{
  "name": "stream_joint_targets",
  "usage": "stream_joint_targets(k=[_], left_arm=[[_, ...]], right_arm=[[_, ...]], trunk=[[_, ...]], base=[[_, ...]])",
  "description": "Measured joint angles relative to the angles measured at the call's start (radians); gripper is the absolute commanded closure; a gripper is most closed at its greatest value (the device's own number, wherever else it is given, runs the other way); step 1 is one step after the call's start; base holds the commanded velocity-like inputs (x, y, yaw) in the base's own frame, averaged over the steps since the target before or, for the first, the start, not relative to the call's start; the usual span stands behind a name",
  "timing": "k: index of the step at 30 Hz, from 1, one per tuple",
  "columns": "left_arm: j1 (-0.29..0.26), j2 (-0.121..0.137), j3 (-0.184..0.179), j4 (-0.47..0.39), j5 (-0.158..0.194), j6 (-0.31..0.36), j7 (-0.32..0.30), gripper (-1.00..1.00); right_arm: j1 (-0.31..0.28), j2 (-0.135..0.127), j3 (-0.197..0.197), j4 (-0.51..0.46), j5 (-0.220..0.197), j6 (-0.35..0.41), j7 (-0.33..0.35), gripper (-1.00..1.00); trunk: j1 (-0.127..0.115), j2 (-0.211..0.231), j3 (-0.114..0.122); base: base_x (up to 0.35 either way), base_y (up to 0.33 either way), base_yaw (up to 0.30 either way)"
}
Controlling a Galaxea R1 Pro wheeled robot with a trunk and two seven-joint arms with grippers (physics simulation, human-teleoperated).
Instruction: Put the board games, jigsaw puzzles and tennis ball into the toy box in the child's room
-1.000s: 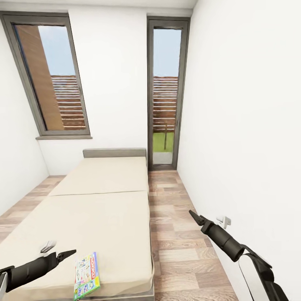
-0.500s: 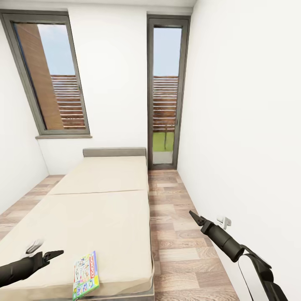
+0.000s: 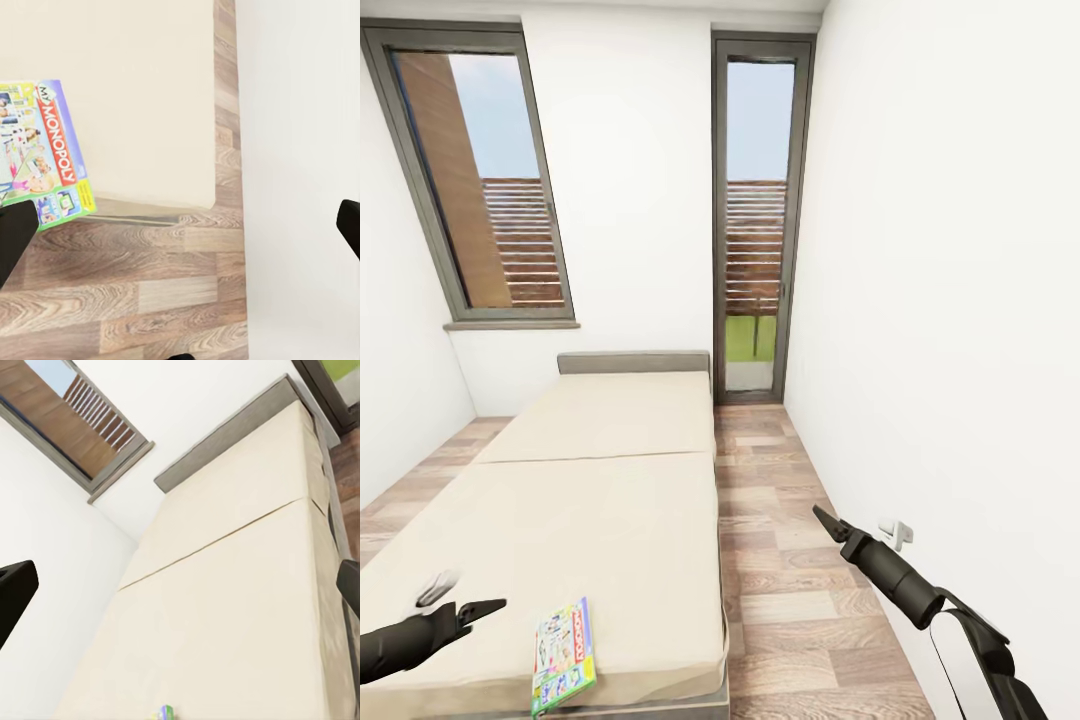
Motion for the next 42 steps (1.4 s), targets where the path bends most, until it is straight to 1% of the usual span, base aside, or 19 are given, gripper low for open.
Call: stream_joint_targets(k=[10, 19, 22, 25, 28, 42], left_arm=[[0.0, -0.001, -0.001, 0.006, -0.002, -0.004, 0.015, -1.0], [0.0, -0.005, -0.001, 0.015, -0.004, -0.011, 0.018, -1.0], [0.0, -0.006, -0.001, 0.016, -0.003, -0.011, 0.035, -1.0], [0.0, -0.008, -0.002, 0.017, -0.001, -0.011, 0.07, -1.0], [0.0, -0.01, -0.002, 0.017, 0.0, -0.011, 0.089, -1.0], [-0.001, -0.008, -0.003, 0.017, 0.002, -0.01, 0.102, -1.0]], right_arm=[[0.001, 0.0, -0.003, 0.006, 0.0, 0.001, 0.0, -1.0], [-0.007, 0.0, -0.004, 0.045, 0.0, 0.001, 0.0, -1.0], [-0.008, 0.0, -0.004, 0.047, 0.0, 0.001, 0.0, -1.0], [-0.008, 0.0, -0.004, 0.049, 0.0, 0.001, 0.0, -1.0], [-0.008, 0.0, -0.005, 0.049, 0.0, 0.001, 0.0, -1.0], [-0.01, 0.0, -0.004, 0.068, 0.0, -0.001, 0.0, -1.0]], trunk=[[0.038, -0.07, -0.031], [0.073, -0.133, -0.06], [0.084, -0.154, -0.069], [0.096, -0.175, -0.078], [0.107, -0.196, -0.088], [0.161, -0.294, -0.132]], base=[[0.0, 0.0, 0.0], [0.0, 0.0, 0.0], [0.0, 0.0, 0.0], [0.0, 0.0, 0.0], [0.0, 0.0, 0.0], [0.0, 0.0, 0.0]])
